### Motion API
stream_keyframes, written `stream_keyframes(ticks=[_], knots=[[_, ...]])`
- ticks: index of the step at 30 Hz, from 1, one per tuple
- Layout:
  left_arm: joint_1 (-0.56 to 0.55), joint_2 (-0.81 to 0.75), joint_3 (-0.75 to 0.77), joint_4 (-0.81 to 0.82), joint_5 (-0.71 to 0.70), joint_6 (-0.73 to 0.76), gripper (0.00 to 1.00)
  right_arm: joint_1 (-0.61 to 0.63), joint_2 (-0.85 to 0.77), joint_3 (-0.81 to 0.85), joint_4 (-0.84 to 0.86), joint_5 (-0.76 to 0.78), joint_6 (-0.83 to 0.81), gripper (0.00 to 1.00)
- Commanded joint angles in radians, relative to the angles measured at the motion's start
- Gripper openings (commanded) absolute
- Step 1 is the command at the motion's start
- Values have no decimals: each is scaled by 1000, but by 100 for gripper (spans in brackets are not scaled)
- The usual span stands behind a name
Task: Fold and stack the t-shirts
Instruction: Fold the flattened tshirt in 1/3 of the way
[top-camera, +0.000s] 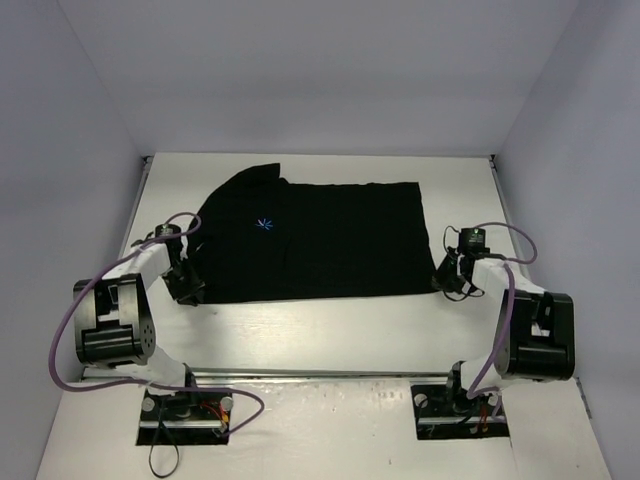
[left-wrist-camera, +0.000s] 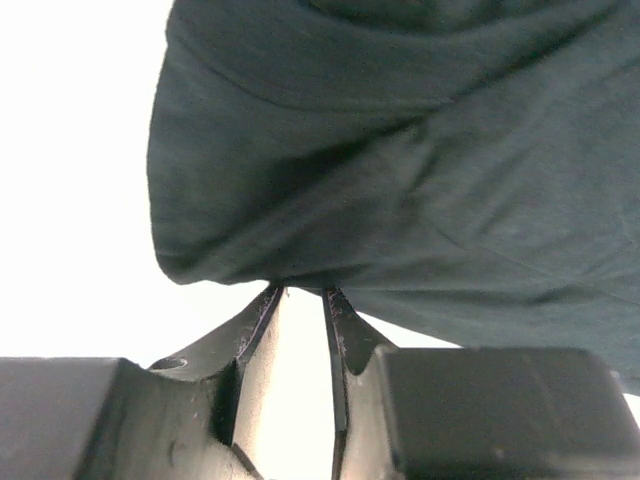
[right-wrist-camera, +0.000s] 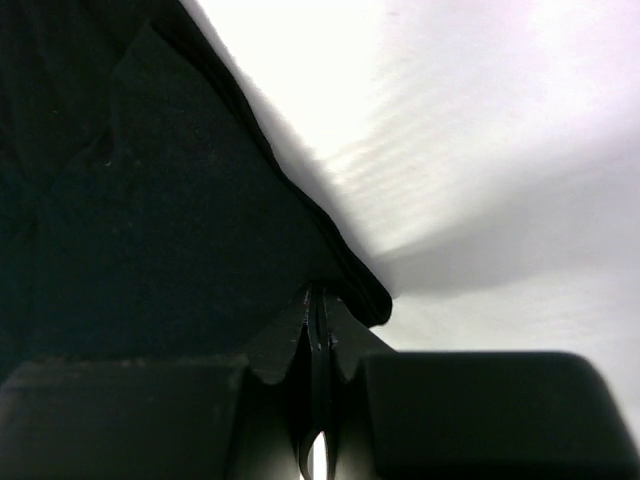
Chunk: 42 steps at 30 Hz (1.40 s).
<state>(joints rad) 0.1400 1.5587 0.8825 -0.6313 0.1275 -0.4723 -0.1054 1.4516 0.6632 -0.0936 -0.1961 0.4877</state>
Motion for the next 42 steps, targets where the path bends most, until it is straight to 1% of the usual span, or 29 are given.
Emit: stream_keyframes(ticks=[1,2,4,5,7,8,9,10,13,15,18,22,25,27,30,32,34,37,40,42], knots=[[0,-95,39,-33,22,-17,21,51,-99,62,-112,159,-56,8],[-32,-114,66,-44,20,-21,25,92,-111,101,-118,184,-65,13],[-106,-152,132,-75,-15,-27,32,186,-114,169,-125,231,-83,27],[-142,-159,182,-87,-47,-26,35,221,-100,194,-125,237,-93,34],[-243,-145,261,-87,-87,-29,43,264,-45,260,-123,253,-121,45],[-268,-125,288,-83,-114,-30,44,287,-17,282,-123,259,-131,51],[-302,-92,323,-82,-126,-19,45,298,21,307,-123,273,-142,52],[-319,-69,341,-72,-174,-8,45,309,65,320,-116,275,-148,57],[-361,79,406,0,-225,40,46,324,173,375,-93,282,-169,63],[-364,188,438,31,-235,54,46,328,246,395,-64,287,-175,65],[-365,299,485,55,-236,60,46,332,311,414,-25,297,-180,65],[-367,356,460,59,-229,26,46,341,357,397,-9,321,-178,65],[-374,325,373,52,-238,-7,46,345,334,316,-23,332,-137,65],[-373,273,271,45,-237,-48,46,344,306,252,-43,332,-98,65],[-376,173,112,47,-211,-97,46,346,220,129,-81,311,-37,65],[-380,101,57,38,-190,-104,46,351,150,68,-112,307,-13,65],[-378,44,12,15,-189,-114,46,354,86,46,-135,300,6,65],[-378,-34,3,-50,-158,-113,46,373,-35,54,-221,319,46,65],[-375,-115,53,-93,-138,-87,47,387,-67,137,-258,344,36,65],[-359,-142,187,-111,-135,-49,49,385,-76,210,-265,361,3,65]])
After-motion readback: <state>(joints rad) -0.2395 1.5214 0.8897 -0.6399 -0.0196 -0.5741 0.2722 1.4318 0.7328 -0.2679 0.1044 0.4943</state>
